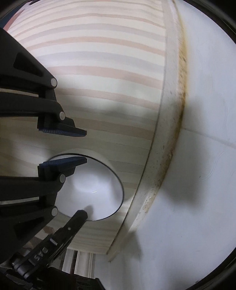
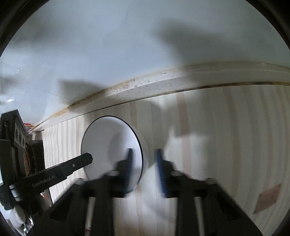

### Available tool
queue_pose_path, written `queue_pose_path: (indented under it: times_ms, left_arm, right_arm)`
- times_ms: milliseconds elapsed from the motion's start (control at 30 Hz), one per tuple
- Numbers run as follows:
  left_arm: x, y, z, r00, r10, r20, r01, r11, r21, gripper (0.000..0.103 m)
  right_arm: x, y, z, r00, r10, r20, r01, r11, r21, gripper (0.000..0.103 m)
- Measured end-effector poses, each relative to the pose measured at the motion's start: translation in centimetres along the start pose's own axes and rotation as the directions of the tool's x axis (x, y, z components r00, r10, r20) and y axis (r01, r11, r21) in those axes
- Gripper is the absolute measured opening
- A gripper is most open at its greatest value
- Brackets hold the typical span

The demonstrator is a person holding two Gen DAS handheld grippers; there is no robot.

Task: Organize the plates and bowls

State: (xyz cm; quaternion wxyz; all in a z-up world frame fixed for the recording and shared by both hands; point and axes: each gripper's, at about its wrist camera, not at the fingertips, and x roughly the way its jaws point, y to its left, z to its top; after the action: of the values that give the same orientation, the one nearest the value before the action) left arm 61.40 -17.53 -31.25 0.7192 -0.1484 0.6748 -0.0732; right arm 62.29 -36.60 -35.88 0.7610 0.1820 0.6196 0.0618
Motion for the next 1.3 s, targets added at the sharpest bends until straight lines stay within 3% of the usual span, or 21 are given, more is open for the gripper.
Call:
queue_pose_path:
  times_ms: [33,200,633,933,1300]
  left_arm:
    - [0.2,-0.3,0.1,1.000,0.002,-0.001,-0.002,1.000,0.016,0.009]
    - [0.3,-1.5,0.3,0.998,0.055,0.016,-0.056,0.996,0.074,0.008]
    - [-2.4,-3.9,-3.1,0.995,0.079,0.057,-0.085,0.987,0.133,0.008]
    - [-5.8,-5.9,-7.4,0.994,0.066,0.083,-0.082,0.975,0.208,0.008]
    - [-8.4,-9.5,-15.2,0.997,0.021,0.070,-0.043,0.942,0.332,0.008]
  right_arm:
    - [0.4,0.0,0.0,1.000,0.001,-0.002,-0.001,1.000,-0.003,0.009]
    - [0.6,0.7,-0.6,1.000,-0.023,0.018,0.024,0.999,-0.044,0.008]
    - [-1.4,1.7,-3.2,1.000,-0.020,0.002,0.020,0.997,-0.076,0.008]
    - [-7.5,1.8,-8.4,0.999,-0.019,0.045,0.023,0.996,-0.092,0.008]
    - [-16.1,-1.5,-17.4,0.993,-0.050,0.104,0.054,0.998,-0.039,0.008]
